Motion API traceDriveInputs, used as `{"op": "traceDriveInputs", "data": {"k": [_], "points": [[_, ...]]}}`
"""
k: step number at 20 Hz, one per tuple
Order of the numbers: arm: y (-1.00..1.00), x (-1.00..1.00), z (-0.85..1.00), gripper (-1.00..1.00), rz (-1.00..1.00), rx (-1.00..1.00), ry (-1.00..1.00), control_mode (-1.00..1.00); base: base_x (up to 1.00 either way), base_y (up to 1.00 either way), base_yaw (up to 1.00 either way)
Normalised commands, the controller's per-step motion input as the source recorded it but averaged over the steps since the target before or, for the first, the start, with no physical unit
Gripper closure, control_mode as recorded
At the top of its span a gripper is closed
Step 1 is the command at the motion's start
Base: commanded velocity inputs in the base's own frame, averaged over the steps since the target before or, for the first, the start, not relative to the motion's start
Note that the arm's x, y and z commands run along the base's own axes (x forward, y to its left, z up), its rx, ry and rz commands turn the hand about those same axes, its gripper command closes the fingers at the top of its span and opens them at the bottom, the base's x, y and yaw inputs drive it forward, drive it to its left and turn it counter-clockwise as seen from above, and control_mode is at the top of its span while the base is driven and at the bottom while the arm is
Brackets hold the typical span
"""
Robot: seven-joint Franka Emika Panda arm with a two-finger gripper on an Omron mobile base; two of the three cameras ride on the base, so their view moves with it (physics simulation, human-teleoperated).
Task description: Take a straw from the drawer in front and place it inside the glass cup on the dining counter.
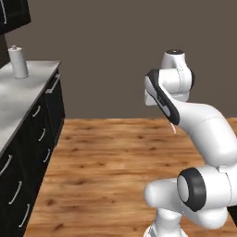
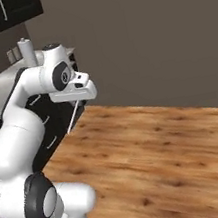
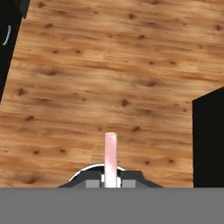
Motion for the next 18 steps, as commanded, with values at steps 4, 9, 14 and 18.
{"op": "traceDriveInputs", "data": {"k": [4,9,14,18], "points": [[0.00,0.00,0.00,1.00,0.00,0.00,0.00,1.00,1.00,0.00,-0.36],[0.00,0.00,0.00,1.00,0.00,0.00,0.00,1.00,1.00,0.04,-0.36],[0.00,0.00,0.00,1.00,0.00,0.00,0.00,1.00,1.00,0.07,-0.39],[0.00,0.00,0.00,1.00,0.00,0.00,0.00,1.00,1.00,0.04,-0.43]]}}
